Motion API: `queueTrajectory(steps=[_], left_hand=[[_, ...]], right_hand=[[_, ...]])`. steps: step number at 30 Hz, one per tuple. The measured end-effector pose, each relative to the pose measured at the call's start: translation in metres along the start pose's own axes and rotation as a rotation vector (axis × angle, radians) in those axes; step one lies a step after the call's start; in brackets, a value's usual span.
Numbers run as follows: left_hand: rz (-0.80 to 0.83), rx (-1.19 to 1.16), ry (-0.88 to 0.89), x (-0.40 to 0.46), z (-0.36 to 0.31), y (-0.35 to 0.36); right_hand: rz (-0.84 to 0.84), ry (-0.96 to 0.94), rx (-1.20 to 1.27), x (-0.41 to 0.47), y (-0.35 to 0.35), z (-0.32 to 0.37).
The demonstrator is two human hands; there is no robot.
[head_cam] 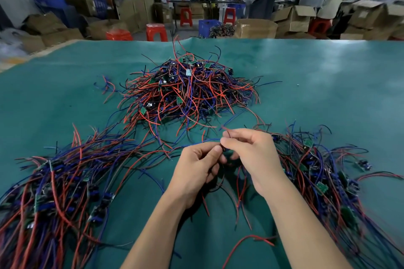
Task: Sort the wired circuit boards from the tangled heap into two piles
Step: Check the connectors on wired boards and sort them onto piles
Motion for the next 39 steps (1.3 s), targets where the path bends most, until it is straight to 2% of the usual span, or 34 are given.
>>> queueTrajectory(steps=[5, 11, 17, 22, 25, 28, 34, 39], left_hand=[[-0.030, -0.010, 0.010, 0.000, 0.000, 0.000], [-0.068, -0.036, -0.010, 0.002, 0.002, -0.003], [-0.084, -0.086, -0.026, 0.002, 0.001, -0.003], [-0.082, -0.112, -0.039, 0.001, 0.000, -0.002], [-0.077, -0.140, -0.032, 0.001, -0.001, -0.002], [-0.074, -0.136, -0.020, 0.001, -0.001, -0.003], [-0.043, -0.085, -0.014, 0.002, 0.000, -0.002], [0.006, -0.019, -0.020, -0.001, -0.001, 0.001]], right_hand=[[0.120, 0.084, 0.028, 0.000, 0.000, -0.002], [0.140, 0.071, 0.232, 0.004, -0.008, -0.002], [0.128, -0.005, -0.028, 0.005, -0.001, -0.003], [0.209, 0.117, 0.257, 0.001, 0.004, -0.002], [0.228, 0.124, 0.311, 0.000, 0.005, -0.003], [0.116, 0.023, 0.185, 0.002, -0.001, -0.002], [-0.329, -0.181, -0.039, 0.008, -0.037, 0.005], [-0.494, -0.303, -0.079, 0.005, -0.055, 0.013]])
Point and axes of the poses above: each hand's wrist, its own x-axis towards the middle knuckle, its own y-axis out of the palm, z = x × y, the point moved 5 cm from there along x, towards the middle knuckle, and after that the axes turned 5 degrees about z, right-handed, at the moved point
